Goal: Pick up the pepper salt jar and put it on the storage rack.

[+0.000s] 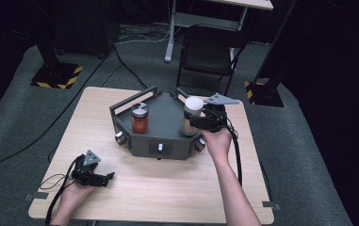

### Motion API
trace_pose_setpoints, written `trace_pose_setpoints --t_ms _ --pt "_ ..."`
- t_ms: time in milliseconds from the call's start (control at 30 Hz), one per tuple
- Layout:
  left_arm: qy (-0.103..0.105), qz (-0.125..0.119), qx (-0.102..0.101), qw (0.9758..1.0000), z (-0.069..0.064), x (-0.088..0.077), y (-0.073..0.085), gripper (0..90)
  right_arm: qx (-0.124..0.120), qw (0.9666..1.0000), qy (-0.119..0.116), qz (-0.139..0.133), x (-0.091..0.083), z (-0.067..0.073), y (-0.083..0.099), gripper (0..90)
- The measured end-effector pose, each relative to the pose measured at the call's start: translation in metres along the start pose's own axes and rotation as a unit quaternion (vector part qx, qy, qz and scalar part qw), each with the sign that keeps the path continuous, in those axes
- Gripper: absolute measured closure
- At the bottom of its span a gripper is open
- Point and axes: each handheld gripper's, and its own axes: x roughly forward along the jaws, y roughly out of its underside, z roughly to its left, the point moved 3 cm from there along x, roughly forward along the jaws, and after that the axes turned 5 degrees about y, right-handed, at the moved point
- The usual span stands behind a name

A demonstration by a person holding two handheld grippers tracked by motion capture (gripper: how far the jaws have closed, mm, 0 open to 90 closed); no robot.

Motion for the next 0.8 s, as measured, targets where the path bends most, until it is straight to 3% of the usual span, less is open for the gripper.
trace_pose_setpoints --t_ms 133,333,567,800 --pt "0.0 0.0 0.0 1.0 -0.0001 0.0 0.0 5.2 0.002 0.9999 0.003 0.015 0.0054 -0.0017 0.0014 33.7" --pt "0.0 0.0 0.0 1.0 -0.0001 0.0 0.0 5.2 0.01 0.9998 -0.004 0.014 0.0065 -0.0068 0.0024 33.6" --pt "0.0 0.0 0.0 1.0 -0.0001 0.0 0.0 5.2 0.0 0.9997 -0.01 0.023 0.0087 -0.0094 -0.0031 32.2" --pt "0.0 0.0 0.0 1.0 -0.0001 0.0 -0.0001 5.2 0.008 0.9998 -0.006 0.015 0.0 -0.0099 0.0016 18.8"
